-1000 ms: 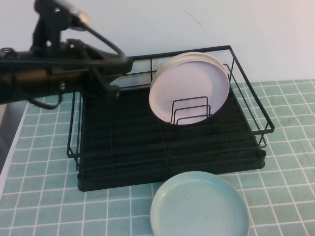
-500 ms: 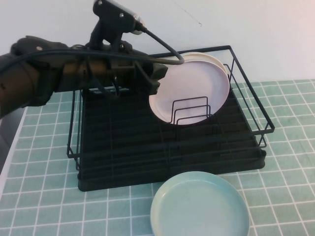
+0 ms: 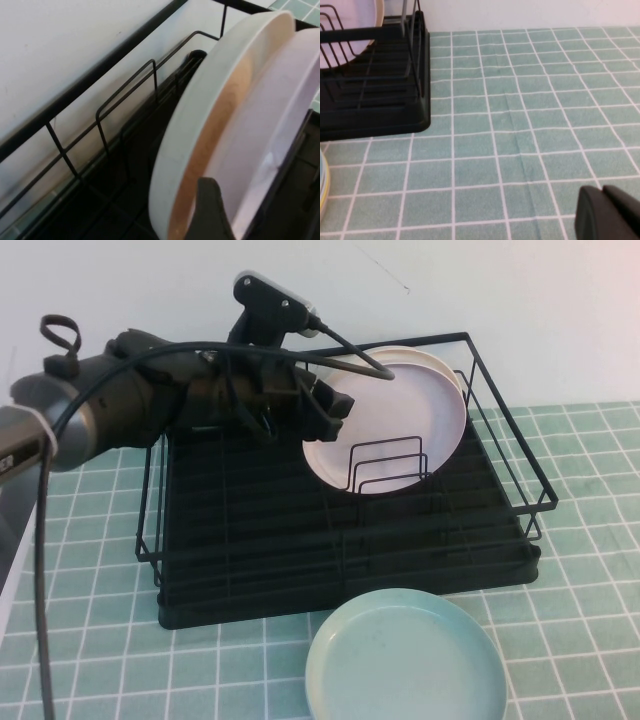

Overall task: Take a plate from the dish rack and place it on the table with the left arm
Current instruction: Grasp the plate from the shelf, then place the plate from the table

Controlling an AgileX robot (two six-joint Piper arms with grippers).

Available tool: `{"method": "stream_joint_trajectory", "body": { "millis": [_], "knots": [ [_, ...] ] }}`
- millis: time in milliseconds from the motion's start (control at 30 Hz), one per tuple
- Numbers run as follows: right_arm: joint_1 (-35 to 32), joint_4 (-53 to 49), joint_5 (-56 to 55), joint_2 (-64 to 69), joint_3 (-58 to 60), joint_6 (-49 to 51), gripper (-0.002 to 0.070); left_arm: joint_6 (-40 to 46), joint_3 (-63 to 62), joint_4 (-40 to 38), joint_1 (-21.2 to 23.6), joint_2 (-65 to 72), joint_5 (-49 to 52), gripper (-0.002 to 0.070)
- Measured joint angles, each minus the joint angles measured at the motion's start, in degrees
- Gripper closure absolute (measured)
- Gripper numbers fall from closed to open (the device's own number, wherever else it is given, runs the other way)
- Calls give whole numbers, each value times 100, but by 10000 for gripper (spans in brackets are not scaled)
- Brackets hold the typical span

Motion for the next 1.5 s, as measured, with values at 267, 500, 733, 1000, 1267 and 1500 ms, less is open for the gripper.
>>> {"method": "stream_joint_trajectory", "body": {
  "millis": [267, 500, 733, 1000, 1267, 1500],
  "knots": [
    [0, 0, 0, 0, 0, 0, 678, 0, -487, 0, 0, 544, -86, 259],
    [0, 0, 0, 0, 0, 0, 678, 0, -552, 0, 0, 757, -139, 327],
    [0, 0, 0, 0, 0, 0, 678, 26, -577, 81, 0, 771, -307, 603],
    [0, 0, 0, 0, 0, 0, 678, -10, -586, 222, 10, 437, -283, 621],
    [0, 0, 0, 0, 0, 0, 678, -1161, -586, 1462, 10, -688, 463, 636],
    [0, 0, 0, 0, 0, 0, 678, -2932, -586, 2869, 0, -1692, 1594, 637]
  ]
}}
